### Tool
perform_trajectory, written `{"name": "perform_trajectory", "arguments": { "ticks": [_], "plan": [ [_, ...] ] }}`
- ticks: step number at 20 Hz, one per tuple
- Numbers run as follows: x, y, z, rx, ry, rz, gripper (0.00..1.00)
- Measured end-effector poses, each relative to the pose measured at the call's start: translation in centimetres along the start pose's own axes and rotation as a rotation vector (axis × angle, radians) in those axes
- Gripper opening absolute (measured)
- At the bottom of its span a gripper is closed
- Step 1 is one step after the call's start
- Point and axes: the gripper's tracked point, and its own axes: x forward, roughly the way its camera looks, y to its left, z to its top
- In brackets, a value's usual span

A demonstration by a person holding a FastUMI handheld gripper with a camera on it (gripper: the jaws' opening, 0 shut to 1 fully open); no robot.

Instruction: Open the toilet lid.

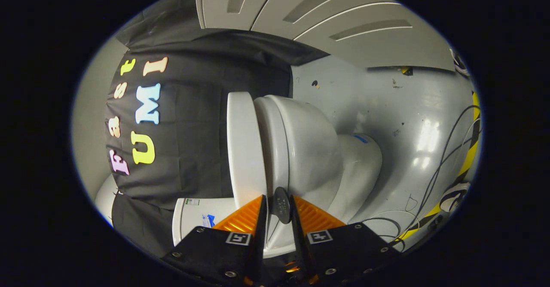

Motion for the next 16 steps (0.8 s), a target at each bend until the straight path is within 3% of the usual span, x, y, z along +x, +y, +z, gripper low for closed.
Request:
{"name": "perform_trajectory", "arguments": {
  "ticks": [1,7,9,16],
  "plan": [
    [-0.16,0.11,-0.01,-0.011,-0.002,0.013,0.19],
    [-0.24,0.69,0.50,-0.075,-0.038,0.032,0.04],
    [-0.18,0.62,0.37,-0.068,-0.054,0.016,0.00],
    [-0.46,0.77,0.13,-0.143,-0.070,-0.041,0.00]
  ]
}}
